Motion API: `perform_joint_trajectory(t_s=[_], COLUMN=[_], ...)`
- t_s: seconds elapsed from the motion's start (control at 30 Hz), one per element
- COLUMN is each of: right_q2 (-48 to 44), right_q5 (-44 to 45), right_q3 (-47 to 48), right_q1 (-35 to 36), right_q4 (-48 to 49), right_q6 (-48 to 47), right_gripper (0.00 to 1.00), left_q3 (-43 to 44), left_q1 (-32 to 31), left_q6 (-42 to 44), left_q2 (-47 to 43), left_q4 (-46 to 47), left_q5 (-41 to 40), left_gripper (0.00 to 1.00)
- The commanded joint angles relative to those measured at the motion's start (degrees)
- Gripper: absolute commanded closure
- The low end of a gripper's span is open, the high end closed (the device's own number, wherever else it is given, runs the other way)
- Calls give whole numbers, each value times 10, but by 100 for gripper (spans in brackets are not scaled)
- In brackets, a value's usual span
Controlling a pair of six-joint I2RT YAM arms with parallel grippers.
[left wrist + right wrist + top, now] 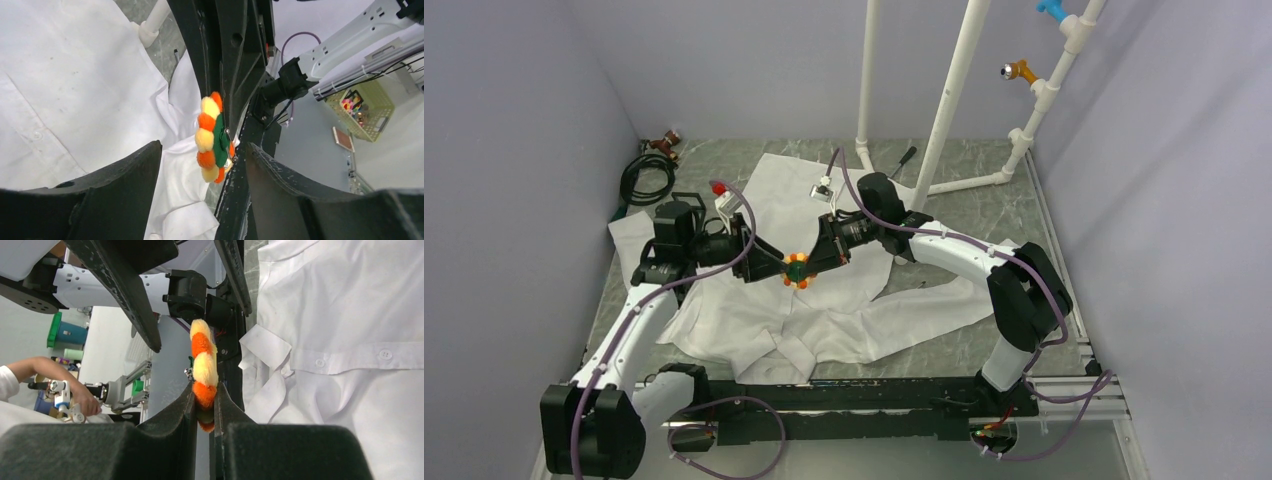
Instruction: Remove the brooch from the garment
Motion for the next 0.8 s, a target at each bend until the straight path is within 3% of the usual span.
perform_joint_trajectory(t_s=[0.0,0.2,0.43,0.53,0.77], right_q2=[-23,-19,-17,-20,-33], right_q5=[-20,-24,-31,-36,-41], right_q3=[12,19,23,21,15], right_q1=[1,1,1,-2,-13], right_q4=[55,63,55,52,41], right_q6=[19,30,25,23,10], right_gripper=[100,100,100,88,73], left_q3=[8,0,-2,0,-10], left_q1=[-1,-29,-41,-41,-41], left_q6=[54,29,3,-10,-28], left_q2=[-15,0,18,24,26], left_q4=[-36,-12,25,33,41], left_q5=[-1,-7,-4,-4,-8], left_gripper=[34,44,83,96,100])
